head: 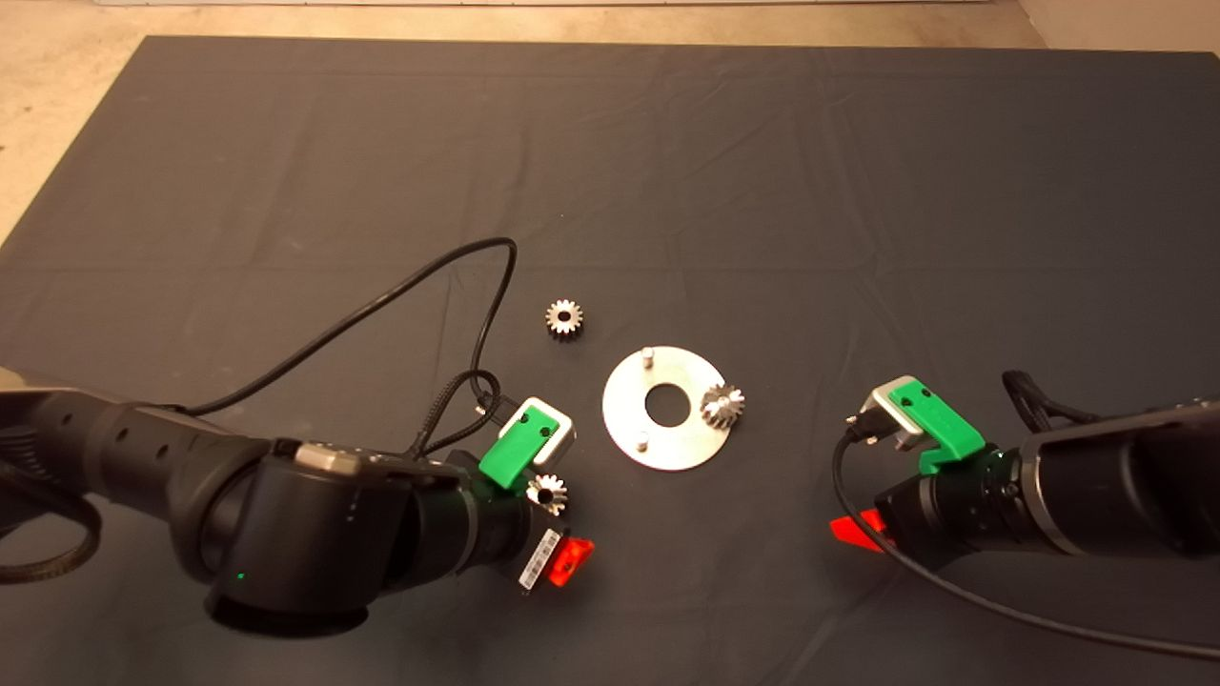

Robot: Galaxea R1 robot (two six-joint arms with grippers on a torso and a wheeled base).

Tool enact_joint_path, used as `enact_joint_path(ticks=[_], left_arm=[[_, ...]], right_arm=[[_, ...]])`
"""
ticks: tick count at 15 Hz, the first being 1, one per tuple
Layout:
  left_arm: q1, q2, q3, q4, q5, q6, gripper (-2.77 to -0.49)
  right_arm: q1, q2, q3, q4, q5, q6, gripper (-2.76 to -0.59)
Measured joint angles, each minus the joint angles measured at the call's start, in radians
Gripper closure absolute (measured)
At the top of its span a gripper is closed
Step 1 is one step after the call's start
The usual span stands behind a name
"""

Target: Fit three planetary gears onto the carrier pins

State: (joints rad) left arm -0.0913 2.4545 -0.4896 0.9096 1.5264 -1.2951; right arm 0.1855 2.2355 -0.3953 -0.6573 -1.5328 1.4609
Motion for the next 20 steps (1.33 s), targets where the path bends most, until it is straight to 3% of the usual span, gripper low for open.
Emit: enact_joint_path(ticks=[3, 8, 17, 20], left_arm=[[0.0, 0.0, 0.0, 0.0, 0.0, 0.0, -2.76], [0.001, 0.005, -0.019, 0.003, 0.0, 0.003, -2.76], [0.052, 0.029, -0.057, 0.049, 0.0, 0.037, -2.76], [0.058, 0.043, -0.068, 0.062, 0.0, 0.045, -2.76]], right_arm=[[-0.011, 0.0, 0.0, -0.021, 0.0, 0.0, -2.02], [-0.016, 0.0, 0.0, -0.029, 0.0, 0.0, -2.02], [-0.016, 0.003, 0.0, -0.031, 0.0, 0.0, -2.02], [-0.016, 0.002, 0.0, -0.031, 0.0, 0.0, -2.02]])
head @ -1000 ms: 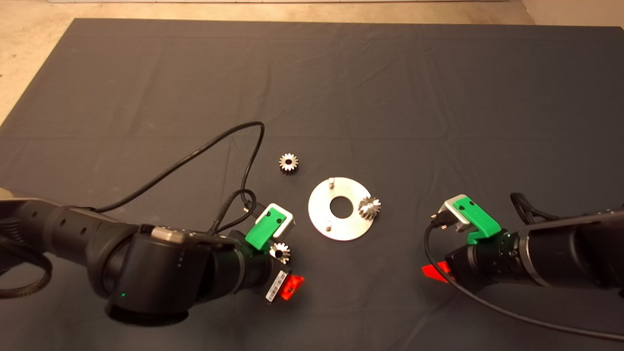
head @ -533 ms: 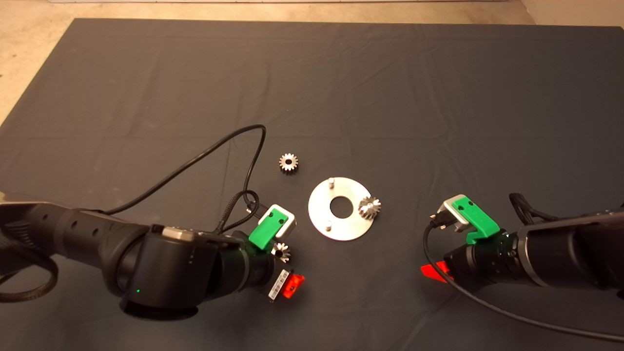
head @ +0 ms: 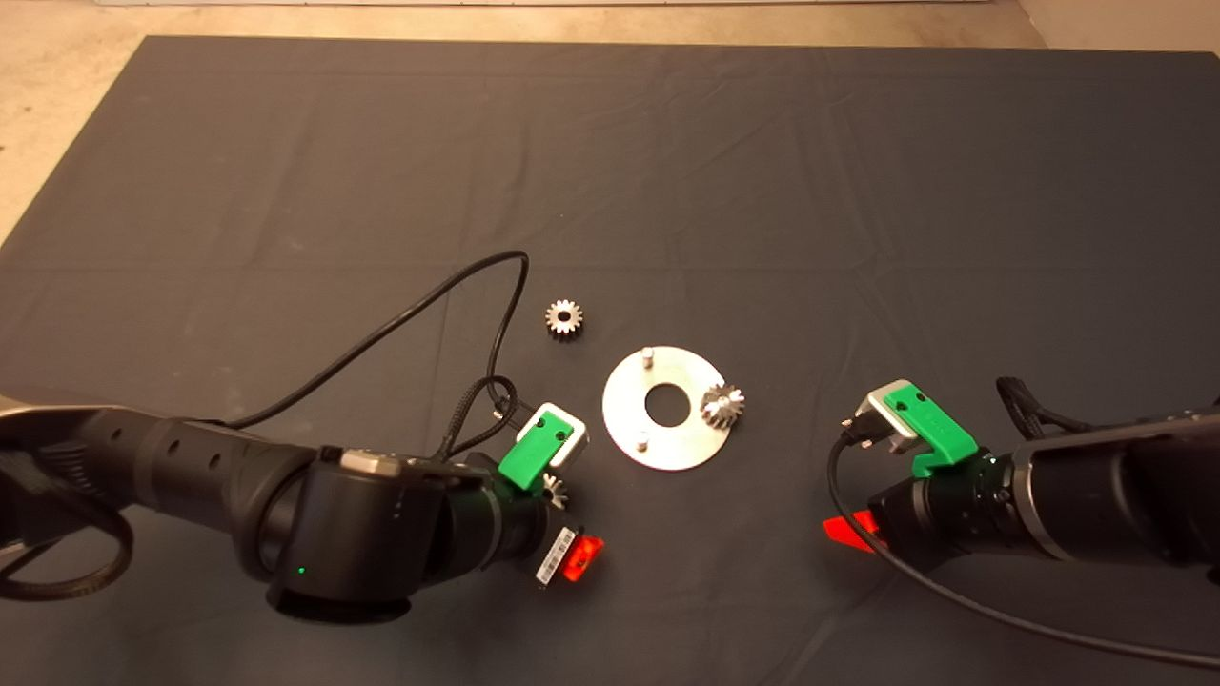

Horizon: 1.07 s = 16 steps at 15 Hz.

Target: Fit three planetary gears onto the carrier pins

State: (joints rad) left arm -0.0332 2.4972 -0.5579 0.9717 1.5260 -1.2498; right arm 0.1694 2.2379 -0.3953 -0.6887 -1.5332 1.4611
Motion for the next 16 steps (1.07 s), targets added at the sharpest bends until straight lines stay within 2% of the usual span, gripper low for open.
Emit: enact_joint_path(ticks=[3, 7, 12, 13, 16], left_arm=[[0.001, 0.002, -0.011, 0.006, 0.0, 0.007, -2.76], [0.019, 0.006, -0.015, 0.013, 0.0, 0.033, -2.76], [0.033, 0.007, -0.019, 0.037, 0.0, 0.049, -2.65], [0.033, 0.007, -0.019, 0.04, 0.0, 0.055, -2.54], [0.033, 0.007, -0.025, 0.05, 0.0, 0.064, -2.45]], right_arm=[[0.0, 0.0, 0.0, 0.0, 0.0, 0.0, -2.02], [0.0, 0.0, 0.0, 0.0, 0.001, 0.0, -2.02], [0.0, 0.0, 0.0, 0.0, 0.0, 0.003, -2.02], [0.0, 0.0, 0.0, 0.001, 0.0, 0.003, -2.02], [0.0, -0.001, 0.0, 0.001, 0.0, 0.003, -2.02]])
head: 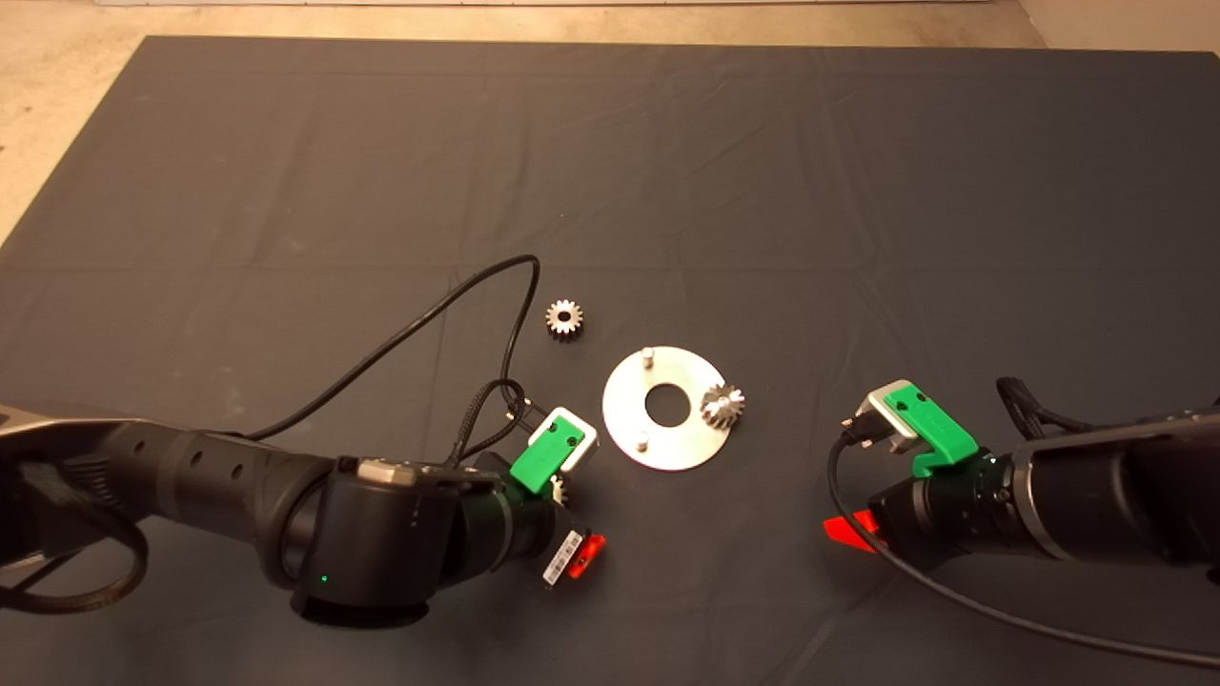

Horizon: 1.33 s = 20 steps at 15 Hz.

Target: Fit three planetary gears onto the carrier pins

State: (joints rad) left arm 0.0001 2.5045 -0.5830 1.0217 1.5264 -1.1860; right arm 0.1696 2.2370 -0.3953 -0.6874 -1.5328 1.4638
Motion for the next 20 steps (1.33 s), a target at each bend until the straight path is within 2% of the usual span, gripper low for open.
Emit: enact_joint_path(ticks=[3, 5, 10, 16, 17, 20], left_arm=[[0.0, 0.0, -0.005, 0.001, 0.0, 0.014, -2.24], [0.0, 0.0, -0.005, 0.004, 0.0, 0.016, -2.24], [0.014, -0.001, -0.02, 0.025, 0.0, 0.021, -1.95], [0.019, -0.002, -0.02, 0.034, 0.0, 0.025, -1.79], [0.019, -0.002, -0.02, 0.034, 0.001, 0.027, -1.67], [0.019, -0.003, -0.02, 0.035, 0.0, 0.029, -1.66]], right_arm=[[0.0, -0.001, 0.0, 0.0, 0.0, 0.0, -2.02], [0.0, -0.001, 0.0, 0.0, 0.0, 0.0, -2.02], [0.001, -0.001, 0.0, 0.003, 0.0, 0.0, -2.02], [0.003, -0.001, 0.0, 0.004, 0.0, 0.0, -2.02], [0.007, -0.001, 0.0, 0.004, 0.0, 0.0, -2.02], [0.011, -0.001, 0.0, 0.005, 0.0, 0.0, -2.02]])
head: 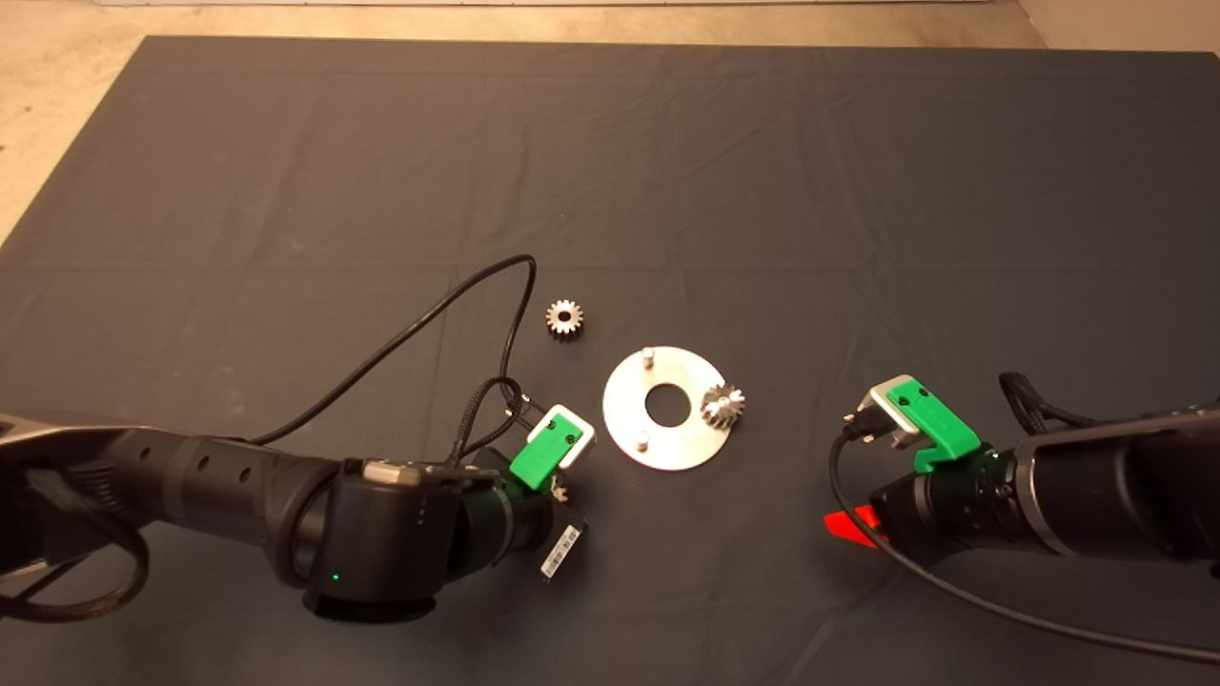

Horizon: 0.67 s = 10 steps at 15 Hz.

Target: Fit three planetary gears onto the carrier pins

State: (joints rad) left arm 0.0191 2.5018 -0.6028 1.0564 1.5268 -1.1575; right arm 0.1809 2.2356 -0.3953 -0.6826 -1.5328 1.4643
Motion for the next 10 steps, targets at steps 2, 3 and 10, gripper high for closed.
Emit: enact_joint_path(ticks=[2, 3, 10], left_arm=[[0.0, 0.0, 0.0, 0.001, 0.0, 0.002, -1.66], [0.0, 0.0, 0.0, 0.001, 0.0, 0.004, -1.62], [0.0, -0.003, 0.0, 0.004, 0.004, 0.012, -1.37]], right_arm=[[0.0, 0.0, 0.0, 0.001, 0.0, 0.0, -2.02], [0.0, 0.0, 0.0, 0.001, 0.0, 0.0, -2.02], [0.007, 0.0, 0.0, 0.004, 0.0, 0.0, -2.02]])
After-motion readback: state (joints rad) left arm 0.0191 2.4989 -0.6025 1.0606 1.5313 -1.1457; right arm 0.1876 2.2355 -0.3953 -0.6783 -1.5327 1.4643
